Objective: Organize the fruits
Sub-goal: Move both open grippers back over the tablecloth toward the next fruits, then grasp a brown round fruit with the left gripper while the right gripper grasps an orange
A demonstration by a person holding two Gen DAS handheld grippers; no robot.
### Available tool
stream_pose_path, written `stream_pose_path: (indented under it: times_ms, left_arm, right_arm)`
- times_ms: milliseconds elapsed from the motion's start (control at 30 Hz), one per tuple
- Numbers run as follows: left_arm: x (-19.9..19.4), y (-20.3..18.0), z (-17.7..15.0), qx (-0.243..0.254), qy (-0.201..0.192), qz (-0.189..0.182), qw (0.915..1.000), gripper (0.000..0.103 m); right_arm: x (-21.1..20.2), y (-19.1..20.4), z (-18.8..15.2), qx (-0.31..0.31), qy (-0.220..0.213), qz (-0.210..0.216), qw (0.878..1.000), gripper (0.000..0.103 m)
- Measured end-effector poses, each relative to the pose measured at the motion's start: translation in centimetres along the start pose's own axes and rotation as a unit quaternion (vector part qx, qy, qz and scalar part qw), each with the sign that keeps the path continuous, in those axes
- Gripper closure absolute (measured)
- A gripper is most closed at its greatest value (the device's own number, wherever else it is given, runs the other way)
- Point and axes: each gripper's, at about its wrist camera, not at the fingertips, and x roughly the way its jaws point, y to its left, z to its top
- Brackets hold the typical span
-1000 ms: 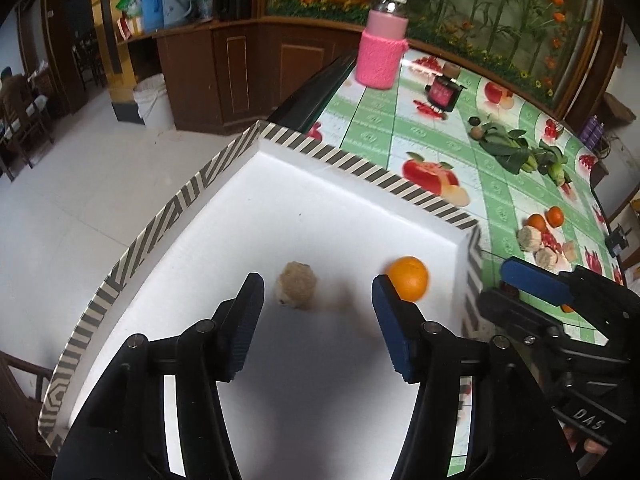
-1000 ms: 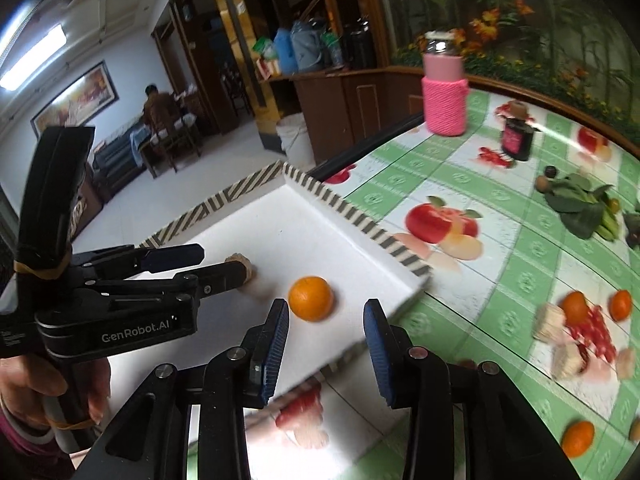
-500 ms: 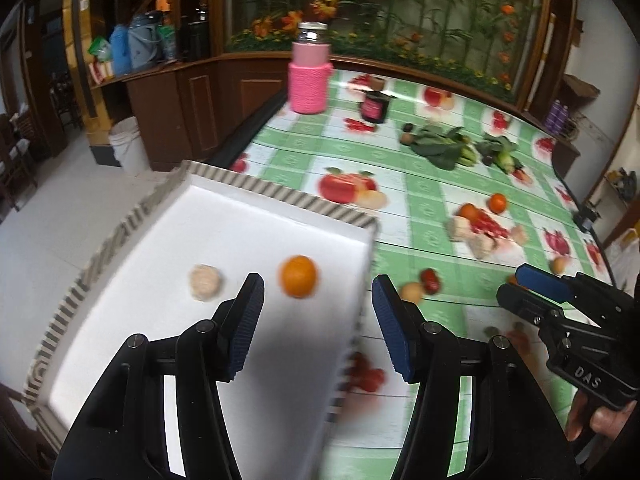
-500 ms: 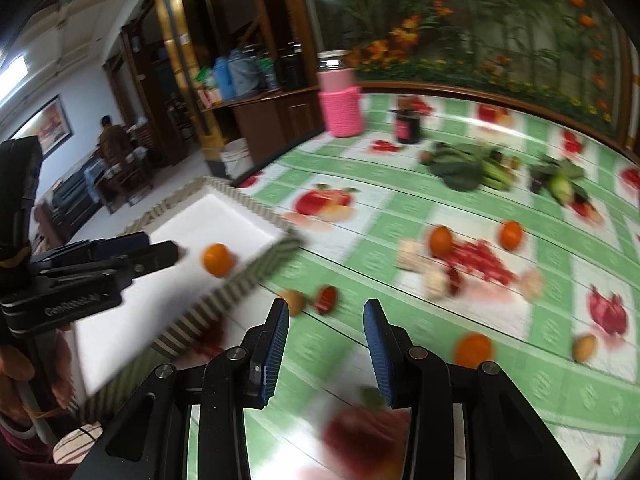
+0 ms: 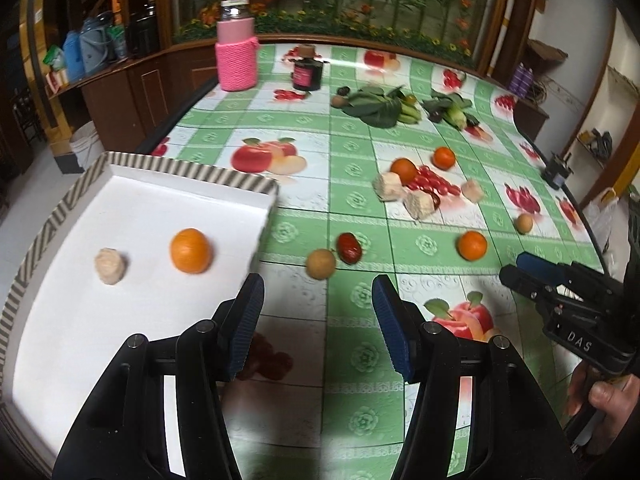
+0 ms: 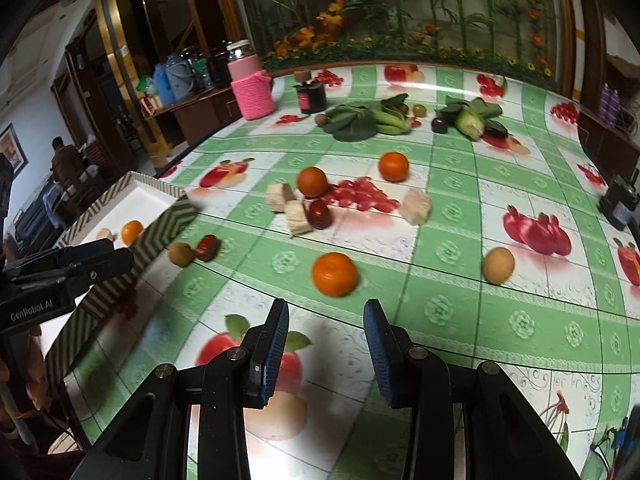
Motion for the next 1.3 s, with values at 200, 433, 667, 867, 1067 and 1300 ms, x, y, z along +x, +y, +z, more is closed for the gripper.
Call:
stream_pose_path:
  times_ms: [200, 433, 667, 867, 1067, 1300]
  left_arm:
    - [1.5, -0.6, -0.5, 0.009, 0.011, -0.022, 0.9997, 0.047]
    - [4.0, -0.2, -1.0, 0.023, 0.039, -0.021, 0.9987, 0.047]
    - [4.5, 1.2, -0.8, 0.028, 0.033, -0.004, 0.9991, 0.047]
    - [4.7, 0.0, -0.3, 0.044, 0.039, -0.023, 0.998, 0.047]
    - [5.7, -0.6, 0.3, 0.061, 0.042, -0.02, 0.9971, 0.047]
    - [6.0, -0.7, 0.7, 0.068, 0.042, -0.019, 0.9966, 0.047]
  right_arm:
    - [0.4, -0.3, -0.1, 0.003, 0.002, 0.004, 1.0, 0.065]
    - [0.8, -0.1, 0.1, 0.003, 0.003, 0.007, 1.0, 0.065]
    - [1.4, 0.2, 0.6, -0.001, 0.005, 0.004, 1.0, 0.065]
    - [2.0, 0.1, 1.2, -0.005, 0.008, -0.003, 1.0, 0.065]
    - [2.6, -0.6, 1.3, 0.0, 0.013, -0.008, 1.0, 0.065]
    - [3.5, -0.9, 1.6, 0.002, 0.019, -0.004, 1.0, 0.065]
